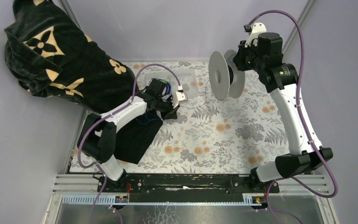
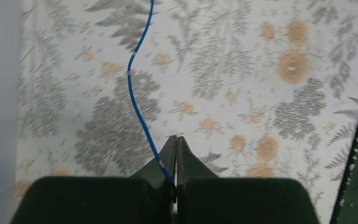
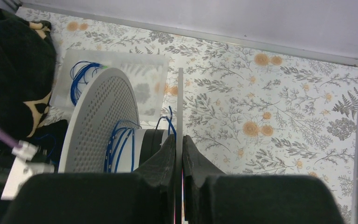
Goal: Wrap the cables
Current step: Wrap the cable around the cable reel.
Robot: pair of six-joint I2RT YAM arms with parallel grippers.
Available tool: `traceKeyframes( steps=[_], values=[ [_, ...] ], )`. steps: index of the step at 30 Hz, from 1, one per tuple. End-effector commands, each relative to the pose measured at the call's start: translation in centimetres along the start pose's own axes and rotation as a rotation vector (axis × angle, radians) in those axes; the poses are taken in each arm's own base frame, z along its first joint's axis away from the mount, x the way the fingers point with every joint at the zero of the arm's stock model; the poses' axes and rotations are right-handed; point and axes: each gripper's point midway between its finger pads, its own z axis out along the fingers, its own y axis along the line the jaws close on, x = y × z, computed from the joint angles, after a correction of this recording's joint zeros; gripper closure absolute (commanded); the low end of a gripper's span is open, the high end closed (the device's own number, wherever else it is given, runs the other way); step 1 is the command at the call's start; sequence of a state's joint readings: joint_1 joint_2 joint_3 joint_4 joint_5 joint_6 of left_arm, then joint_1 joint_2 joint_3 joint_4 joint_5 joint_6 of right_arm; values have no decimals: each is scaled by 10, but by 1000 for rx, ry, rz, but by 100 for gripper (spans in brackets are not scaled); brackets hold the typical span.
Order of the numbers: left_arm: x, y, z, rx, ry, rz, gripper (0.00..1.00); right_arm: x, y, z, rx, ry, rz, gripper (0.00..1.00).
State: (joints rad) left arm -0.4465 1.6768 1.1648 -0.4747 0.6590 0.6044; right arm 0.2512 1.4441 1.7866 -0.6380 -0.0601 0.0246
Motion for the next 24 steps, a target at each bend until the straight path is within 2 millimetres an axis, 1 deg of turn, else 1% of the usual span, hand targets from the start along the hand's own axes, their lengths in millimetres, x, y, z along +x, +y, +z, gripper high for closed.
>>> traceKeyframes(
  steps=[1, 5, 8, 10, 14, 16, 19, 22, 23, 24],
  values=[
    [-7, -58, 5, 186, 21, 91, 100, -56, -7, 0, 45, -179, 10, 100],
    [-8, -104, 14, 304, 93, 195, 100, -54, -15, 16, 82, -171, 16, 100],
    [-17, -135, 16, 367, 115, 272, 100, -44, -19, 32, 101, -143, 16, 100],
    [-28, -153, 15, 403, 106, 316, 100, -33, -21, 45, 103, -118, 19, 100],
    [-60, -179, 8, 441, 65, 394, 100, -7, -23, 66, 102, -60, 28, 100],
    [-77, -188, 5, 432, 46, 442, 100, 5, -23, 73, 102, -37, 28, 100],
    [-111, -193, -4, 404, -15, 480, 100, 23, -23, 81, 105, 0, 27, 100],
    [-144, -190, -15, 361, -75, 493, 100, 35, -21, 83, 101, 20, 15, 100],
    [-155, -188, -18, 341, -90, 495, 100, 35, -19, 82, 99, 18, 12, 100],
    [-165, -185, -21, 316, -102, 494, 100, 43, -17, 83, 97, 36, 3, 100]
  ],
)
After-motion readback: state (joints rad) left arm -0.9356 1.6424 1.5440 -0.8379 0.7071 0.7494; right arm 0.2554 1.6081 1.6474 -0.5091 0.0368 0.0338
